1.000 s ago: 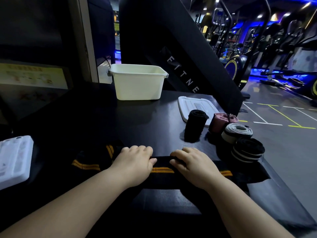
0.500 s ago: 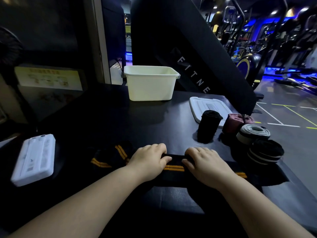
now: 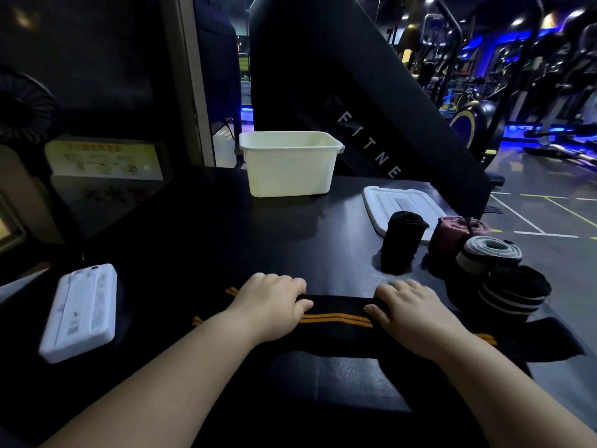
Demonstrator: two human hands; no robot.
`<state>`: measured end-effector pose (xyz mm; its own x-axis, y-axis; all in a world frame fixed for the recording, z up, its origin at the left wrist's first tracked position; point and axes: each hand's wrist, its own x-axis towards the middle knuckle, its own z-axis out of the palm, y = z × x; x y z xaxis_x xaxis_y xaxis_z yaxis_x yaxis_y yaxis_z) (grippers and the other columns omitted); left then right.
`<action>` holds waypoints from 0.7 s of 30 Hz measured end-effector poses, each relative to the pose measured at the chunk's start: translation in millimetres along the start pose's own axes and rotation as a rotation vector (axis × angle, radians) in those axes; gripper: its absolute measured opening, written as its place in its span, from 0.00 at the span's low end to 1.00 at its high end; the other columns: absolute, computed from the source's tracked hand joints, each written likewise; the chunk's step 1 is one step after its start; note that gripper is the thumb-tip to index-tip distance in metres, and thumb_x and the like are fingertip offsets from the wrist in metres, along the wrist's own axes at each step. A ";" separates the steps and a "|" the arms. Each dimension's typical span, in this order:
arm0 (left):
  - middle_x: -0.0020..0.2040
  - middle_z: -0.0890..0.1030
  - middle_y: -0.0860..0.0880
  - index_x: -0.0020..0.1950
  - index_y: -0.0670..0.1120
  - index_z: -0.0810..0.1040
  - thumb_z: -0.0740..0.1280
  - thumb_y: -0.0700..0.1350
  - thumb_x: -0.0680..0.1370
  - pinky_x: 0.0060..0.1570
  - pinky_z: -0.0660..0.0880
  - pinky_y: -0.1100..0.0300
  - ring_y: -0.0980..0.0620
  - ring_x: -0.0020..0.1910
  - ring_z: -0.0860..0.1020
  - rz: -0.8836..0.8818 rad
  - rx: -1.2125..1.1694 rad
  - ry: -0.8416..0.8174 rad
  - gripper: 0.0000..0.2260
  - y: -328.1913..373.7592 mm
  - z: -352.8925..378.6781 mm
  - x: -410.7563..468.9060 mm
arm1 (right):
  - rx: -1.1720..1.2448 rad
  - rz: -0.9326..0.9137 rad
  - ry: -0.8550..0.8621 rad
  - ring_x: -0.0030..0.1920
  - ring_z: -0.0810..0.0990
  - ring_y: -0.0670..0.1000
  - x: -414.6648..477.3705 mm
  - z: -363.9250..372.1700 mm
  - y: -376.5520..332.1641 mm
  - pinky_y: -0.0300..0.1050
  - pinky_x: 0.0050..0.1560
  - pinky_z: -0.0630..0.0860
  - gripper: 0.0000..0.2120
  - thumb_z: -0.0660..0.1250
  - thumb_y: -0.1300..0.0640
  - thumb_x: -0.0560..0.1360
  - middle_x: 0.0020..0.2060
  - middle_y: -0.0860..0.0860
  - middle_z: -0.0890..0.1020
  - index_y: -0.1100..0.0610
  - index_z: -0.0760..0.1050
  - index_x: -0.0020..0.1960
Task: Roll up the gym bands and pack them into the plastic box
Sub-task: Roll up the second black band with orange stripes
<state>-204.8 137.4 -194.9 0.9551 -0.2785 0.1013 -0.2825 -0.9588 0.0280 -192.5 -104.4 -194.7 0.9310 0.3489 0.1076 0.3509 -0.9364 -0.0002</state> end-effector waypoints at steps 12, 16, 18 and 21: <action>0.46 0.71 0.57 0.49 0.52 0.70 0.58 0.49 0.80 0.55 0.65 0.56 0.53 0.51 0.71 -0.050 -0.320 0.114 0.03 -19.3 -9.6 -7.9 | 0.127 -0.086 -0.037 0.61 0.71 0.53 21.3 5.7 -46.5 0.47 0.59 0.67 0.25 0.57 0.31 0.74 0.56 0.49 0.73 0.50 0.69 0.58; 0.49 0.73 0.57 0.50 0.53 0.73 0.59 0.52 0.81 0.62 0.65 0.54 0.54 0.56 0.71 -0.117 -0.328 0.043 0.05 -52.3 -11.5 -16.2 | 0.128 -0.121 -0.022 0.61 0.71 0.53 21.8 2.9 -46.5 0.45 0.56 0.66 0.24 0.58 0.33 0.76 0.56 0.49 0.74 0.52 0.67 0.58; 0.52 0.73 0.58 0.53 0.54 0.73 0.60 0.58 0.80 0.64 0.64 0.55 0.57 0.57 0.68 -0.118 -0.283 -0.010 0.10 -58.5 -6.2 -20.5 | 0.117 -0.142 -0.009 0.59 0.72 0.53 22.9 -0.2 -48.6 0.44 0.52 0.64 0.22 0.59 0.34 0.76 0.56 0.49 0.74 0.52 0.67 0.56; 0.54 0.72 0.59 0.53 0.56 0.71 0.61 0.63 0.77 0.64 0.64 0.56 0.57 0.58 0.66 -0.140 -0.228 0.016 0.13 -56.5 -0.5 -21.1 | 0.124 -0.170 0.007 0.56 0.74 0.54 25.8 -5.3 -49.5 0.45 0.45 0.63 0.19 0.63 0.36 0.75 0.52 0.48 0.75 0.50 0.65 0.53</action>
<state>-209.1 197.5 -198.0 0.9853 -0.1410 0.0962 -0.1619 -0.9504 0.2657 -186.4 -49.3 -186.7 0.8566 0.5011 0.1230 0.5133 -0.8519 -0.1039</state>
